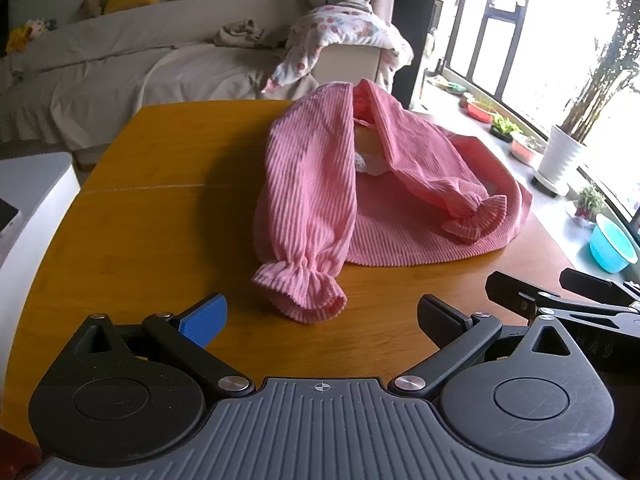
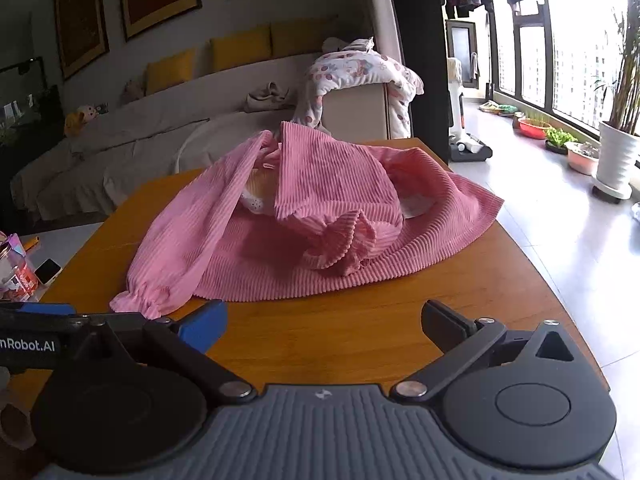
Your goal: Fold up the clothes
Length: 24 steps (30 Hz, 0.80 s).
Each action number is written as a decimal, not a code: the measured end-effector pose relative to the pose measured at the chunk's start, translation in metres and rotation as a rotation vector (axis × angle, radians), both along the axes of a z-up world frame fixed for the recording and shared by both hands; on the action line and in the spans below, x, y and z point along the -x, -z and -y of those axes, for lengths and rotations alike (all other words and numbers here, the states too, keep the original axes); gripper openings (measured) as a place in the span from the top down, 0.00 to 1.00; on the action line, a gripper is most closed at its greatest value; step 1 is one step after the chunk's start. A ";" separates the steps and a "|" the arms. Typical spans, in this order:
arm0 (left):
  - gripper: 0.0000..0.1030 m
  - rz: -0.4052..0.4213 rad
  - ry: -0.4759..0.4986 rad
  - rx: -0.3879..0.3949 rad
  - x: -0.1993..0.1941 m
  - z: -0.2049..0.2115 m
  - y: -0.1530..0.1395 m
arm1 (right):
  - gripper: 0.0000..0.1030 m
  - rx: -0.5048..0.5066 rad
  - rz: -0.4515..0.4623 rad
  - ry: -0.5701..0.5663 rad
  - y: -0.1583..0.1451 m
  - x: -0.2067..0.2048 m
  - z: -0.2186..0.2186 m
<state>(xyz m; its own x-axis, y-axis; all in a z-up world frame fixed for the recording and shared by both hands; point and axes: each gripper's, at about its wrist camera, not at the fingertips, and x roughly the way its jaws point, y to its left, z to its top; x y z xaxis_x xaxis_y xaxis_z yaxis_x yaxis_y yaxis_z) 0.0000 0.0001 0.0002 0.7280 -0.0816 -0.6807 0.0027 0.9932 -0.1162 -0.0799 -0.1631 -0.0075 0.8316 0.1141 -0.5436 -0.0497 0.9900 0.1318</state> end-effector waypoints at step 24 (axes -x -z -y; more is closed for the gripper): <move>0.00 -0.008 -0.006 0.004 0.002 -0.002 0.000 | 0.00 -0.002 -0.015 0.006 -0.001 0.001 0.002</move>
